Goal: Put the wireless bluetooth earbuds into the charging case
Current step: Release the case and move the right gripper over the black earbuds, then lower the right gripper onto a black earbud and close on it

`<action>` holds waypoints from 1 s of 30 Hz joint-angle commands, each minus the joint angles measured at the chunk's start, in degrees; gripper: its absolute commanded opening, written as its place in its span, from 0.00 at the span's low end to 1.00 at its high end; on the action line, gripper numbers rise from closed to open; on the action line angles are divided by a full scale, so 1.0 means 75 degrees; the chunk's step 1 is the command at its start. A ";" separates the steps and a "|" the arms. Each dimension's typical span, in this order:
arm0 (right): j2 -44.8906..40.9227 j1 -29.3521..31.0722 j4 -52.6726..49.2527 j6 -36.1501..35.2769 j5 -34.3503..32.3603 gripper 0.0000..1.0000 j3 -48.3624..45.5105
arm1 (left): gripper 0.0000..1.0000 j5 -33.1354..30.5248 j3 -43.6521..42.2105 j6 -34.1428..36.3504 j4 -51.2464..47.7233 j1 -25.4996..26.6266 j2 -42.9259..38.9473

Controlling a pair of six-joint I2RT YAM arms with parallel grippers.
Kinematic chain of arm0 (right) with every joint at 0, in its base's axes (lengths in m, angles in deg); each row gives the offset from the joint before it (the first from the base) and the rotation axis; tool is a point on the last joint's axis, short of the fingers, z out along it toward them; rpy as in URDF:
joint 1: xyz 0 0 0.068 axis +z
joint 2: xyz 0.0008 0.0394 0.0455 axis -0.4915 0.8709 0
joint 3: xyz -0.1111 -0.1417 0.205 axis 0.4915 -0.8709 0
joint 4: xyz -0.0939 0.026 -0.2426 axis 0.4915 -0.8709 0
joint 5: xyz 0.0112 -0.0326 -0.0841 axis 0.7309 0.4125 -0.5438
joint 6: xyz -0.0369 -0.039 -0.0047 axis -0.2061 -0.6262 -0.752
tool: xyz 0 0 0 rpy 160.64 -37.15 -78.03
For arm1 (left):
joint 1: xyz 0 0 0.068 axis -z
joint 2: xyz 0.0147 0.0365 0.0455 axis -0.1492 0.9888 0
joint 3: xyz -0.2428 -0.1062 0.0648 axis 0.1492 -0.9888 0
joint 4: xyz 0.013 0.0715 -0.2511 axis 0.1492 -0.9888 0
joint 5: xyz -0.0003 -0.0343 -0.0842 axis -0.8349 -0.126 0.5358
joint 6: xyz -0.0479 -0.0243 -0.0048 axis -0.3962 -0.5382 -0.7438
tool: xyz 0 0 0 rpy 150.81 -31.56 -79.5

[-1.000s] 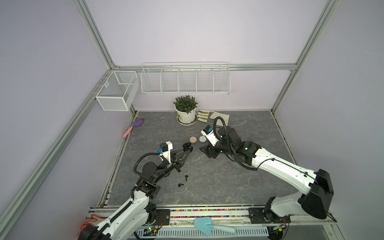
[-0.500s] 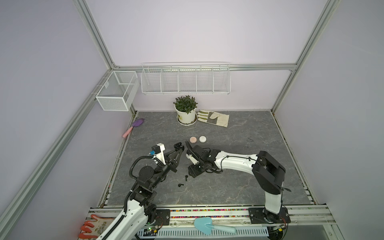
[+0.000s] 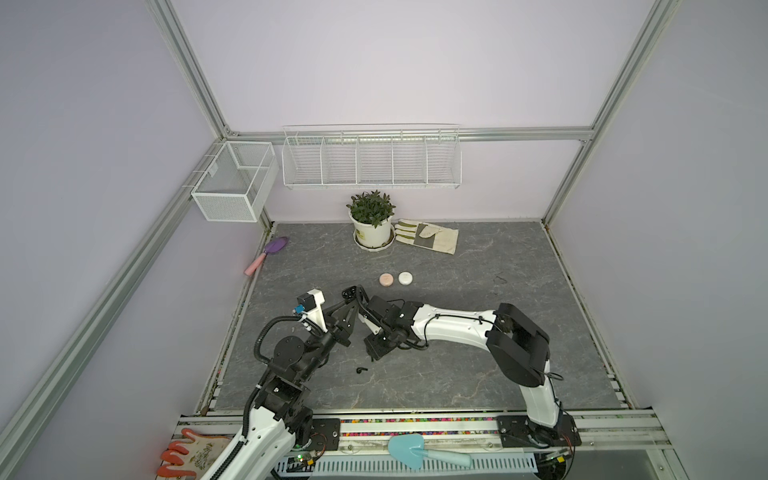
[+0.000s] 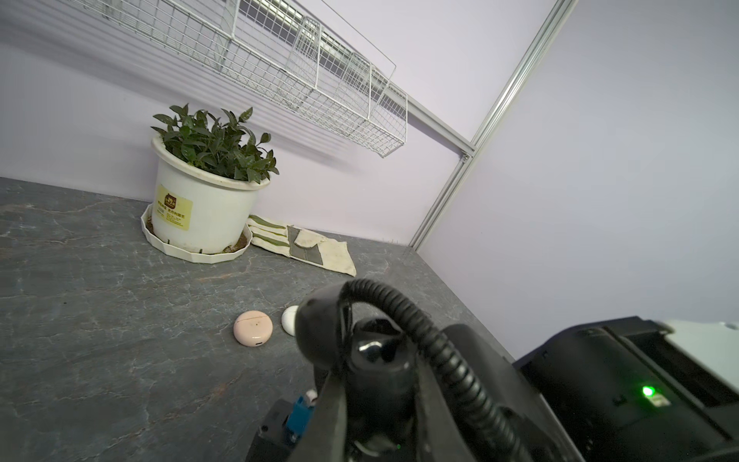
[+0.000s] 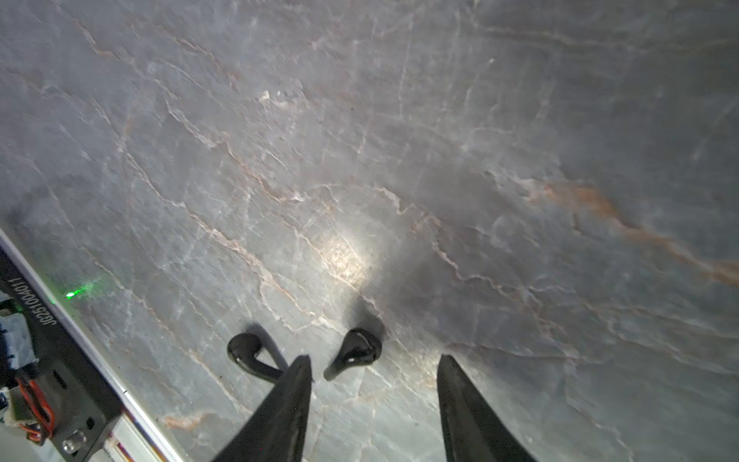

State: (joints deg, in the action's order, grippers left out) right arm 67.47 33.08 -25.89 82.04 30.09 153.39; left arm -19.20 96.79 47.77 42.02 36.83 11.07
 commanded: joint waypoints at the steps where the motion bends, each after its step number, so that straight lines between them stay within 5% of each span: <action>1: 0.0198 0.0076 -0.0553 0.0002 -0.0233 0.52 0.0196 | 0.00 -0.0106 0.0054 -0.0035 -0.0100 0.0030 -0.0200; 30: 0.0380 0.0260 -0.1083 -0.0119 -0.0658 0.32 0.0149 | 0.00 -0.0528 -0.0075 -0.0172 -0.0422 0.0030 -0.0810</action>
State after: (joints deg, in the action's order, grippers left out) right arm 70.77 34.26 -29.63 81.15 25.94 157.04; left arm -23.07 96.16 46.90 35.90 36.83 6.24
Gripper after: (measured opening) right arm 0.326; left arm 0.198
